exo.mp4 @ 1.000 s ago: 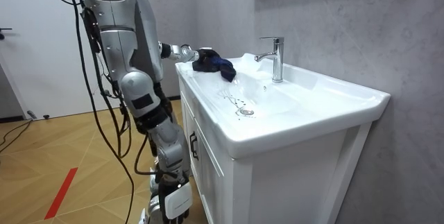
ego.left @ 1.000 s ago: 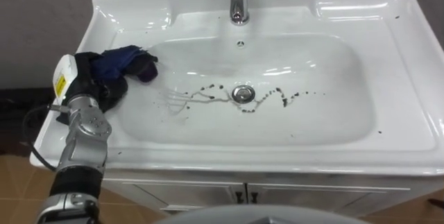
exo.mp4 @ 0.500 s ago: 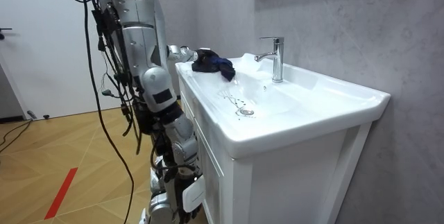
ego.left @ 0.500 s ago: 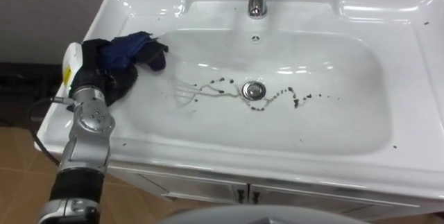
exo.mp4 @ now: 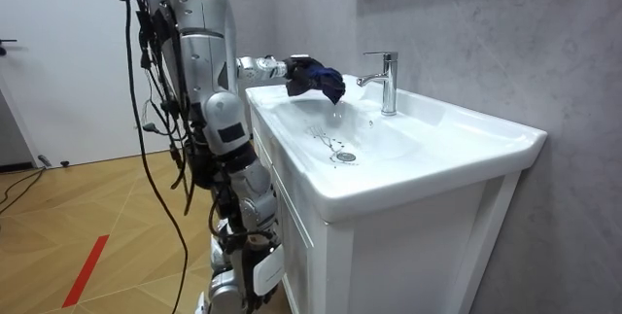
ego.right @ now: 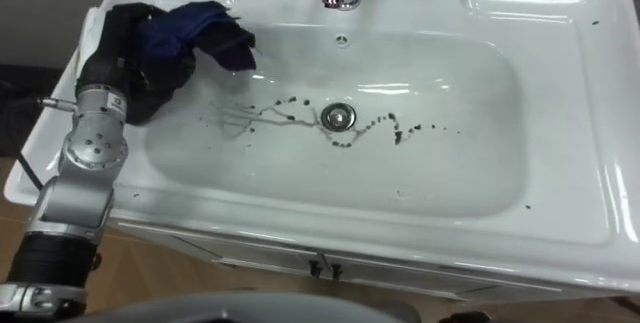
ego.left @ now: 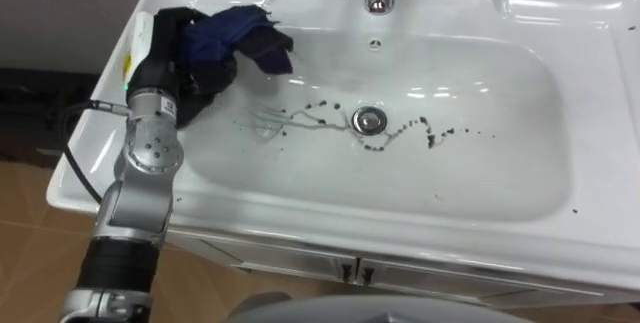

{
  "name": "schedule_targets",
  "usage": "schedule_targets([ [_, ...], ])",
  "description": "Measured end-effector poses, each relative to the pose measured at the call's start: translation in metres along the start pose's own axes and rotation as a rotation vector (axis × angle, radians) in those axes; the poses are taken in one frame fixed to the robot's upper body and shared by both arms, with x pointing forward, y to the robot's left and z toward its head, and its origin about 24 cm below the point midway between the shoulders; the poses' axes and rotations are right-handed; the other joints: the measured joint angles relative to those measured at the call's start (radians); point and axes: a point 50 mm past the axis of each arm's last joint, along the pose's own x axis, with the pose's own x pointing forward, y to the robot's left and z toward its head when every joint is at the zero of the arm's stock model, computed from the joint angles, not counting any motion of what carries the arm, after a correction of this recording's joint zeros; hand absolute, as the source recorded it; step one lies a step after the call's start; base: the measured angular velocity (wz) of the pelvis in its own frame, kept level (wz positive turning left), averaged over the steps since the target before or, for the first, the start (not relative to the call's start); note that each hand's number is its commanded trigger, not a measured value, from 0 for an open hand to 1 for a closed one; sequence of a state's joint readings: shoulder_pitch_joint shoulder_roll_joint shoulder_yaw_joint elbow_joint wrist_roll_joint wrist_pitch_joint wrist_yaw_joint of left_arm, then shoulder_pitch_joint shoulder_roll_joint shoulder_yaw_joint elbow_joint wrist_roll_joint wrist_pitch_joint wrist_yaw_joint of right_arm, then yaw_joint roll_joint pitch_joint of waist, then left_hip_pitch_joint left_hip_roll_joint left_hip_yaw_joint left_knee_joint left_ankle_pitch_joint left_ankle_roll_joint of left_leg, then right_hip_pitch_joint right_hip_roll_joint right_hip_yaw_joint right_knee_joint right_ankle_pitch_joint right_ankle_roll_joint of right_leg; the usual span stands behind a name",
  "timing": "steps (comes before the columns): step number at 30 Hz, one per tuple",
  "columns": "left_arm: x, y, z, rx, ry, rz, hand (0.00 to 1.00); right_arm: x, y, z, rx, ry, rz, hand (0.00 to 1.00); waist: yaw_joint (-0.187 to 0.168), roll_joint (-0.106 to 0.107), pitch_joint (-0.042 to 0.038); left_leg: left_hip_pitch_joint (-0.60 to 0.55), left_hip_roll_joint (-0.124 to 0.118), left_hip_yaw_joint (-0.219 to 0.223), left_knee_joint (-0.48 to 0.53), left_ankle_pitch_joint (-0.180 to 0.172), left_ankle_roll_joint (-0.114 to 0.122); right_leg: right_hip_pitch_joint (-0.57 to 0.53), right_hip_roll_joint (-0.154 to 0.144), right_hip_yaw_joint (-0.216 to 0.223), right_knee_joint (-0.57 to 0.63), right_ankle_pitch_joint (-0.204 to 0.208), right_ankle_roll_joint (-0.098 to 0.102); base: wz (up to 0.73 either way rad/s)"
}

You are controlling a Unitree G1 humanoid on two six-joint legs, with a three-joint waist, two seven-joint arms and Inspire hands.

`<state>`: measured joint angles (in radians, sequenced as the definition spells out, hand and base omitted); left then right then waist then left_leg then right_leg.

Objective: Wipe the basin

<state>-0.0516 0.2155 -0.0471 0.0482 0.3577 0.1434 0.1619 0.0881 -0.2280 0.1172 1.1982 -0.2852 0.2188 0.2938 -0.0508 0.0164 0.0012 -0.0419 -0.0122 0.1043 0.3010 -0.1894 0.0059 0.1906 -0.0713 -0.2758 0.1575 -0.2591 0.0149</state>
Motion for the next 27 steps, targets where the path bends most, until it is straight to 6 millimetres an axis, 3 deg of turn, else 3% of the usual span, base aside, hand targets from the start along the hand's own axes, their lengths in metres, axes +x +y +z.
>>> schedule_targets([
  [3,-0.001,-0.001,0.002,0.0,-0.007,-0.002,1.0,0.0,0.001,-0.003,0.007,0.011,0.004,0.0,-0.002,0.005,-0.005,0.004,0.001,0.0,0.0,0.0,0.0,-0.001,0.0,-0.002,0.012,0.0,0.0,0.0],
  [7,-0.001,-0.001,0.002,0.014,-0.01,-0.001,1.0,0.001,0.002,-0.003,0.009,0.01,0.003,0.0,-0.002,0.006,-0.0055,0.006,0.001,-0.001,0.0,0.0,0.0,0.0,-0.001,-0.001,0.014,0.0,0.0,0.0],
  [14,0.0,-0.001,0.003,0.112,-0.024,-0.005,1.0,0.002,0.008,-0.003,0.011,0.016,0.014,0.0,-0.005,0.007,0.005,0.001,0.003,-0.004,0.003,-0.002,0.004,-0.004,0.0,-0.002,0.029,0.002,0.001,0.0],
  [19,-0.001,-0.002,0.002,0.166,-0.021,-0.024,1.0,0.002,0.009,-0.004,0.006,0.02,0.035,0.0,-0.026,0.014,0.0041,-0.015,0.0,-0.01,0.007,0.002,0.007,-0.017,-0.001,-0.002,0.032,0.003,0.002,0.04],
  [27,-0.007,-0.031,-0.014,0.266,0.061,-0.227,1.0,0.002,0.009,-0.002,0.015,0.023,0.058,0.0,-0.05,0.023,0.004,-0.014,0.002,-0.001,0.002,0.002,0.008,-0.018,-0.004,-0.003,0.045,0.004,0.003,-0.01],
])
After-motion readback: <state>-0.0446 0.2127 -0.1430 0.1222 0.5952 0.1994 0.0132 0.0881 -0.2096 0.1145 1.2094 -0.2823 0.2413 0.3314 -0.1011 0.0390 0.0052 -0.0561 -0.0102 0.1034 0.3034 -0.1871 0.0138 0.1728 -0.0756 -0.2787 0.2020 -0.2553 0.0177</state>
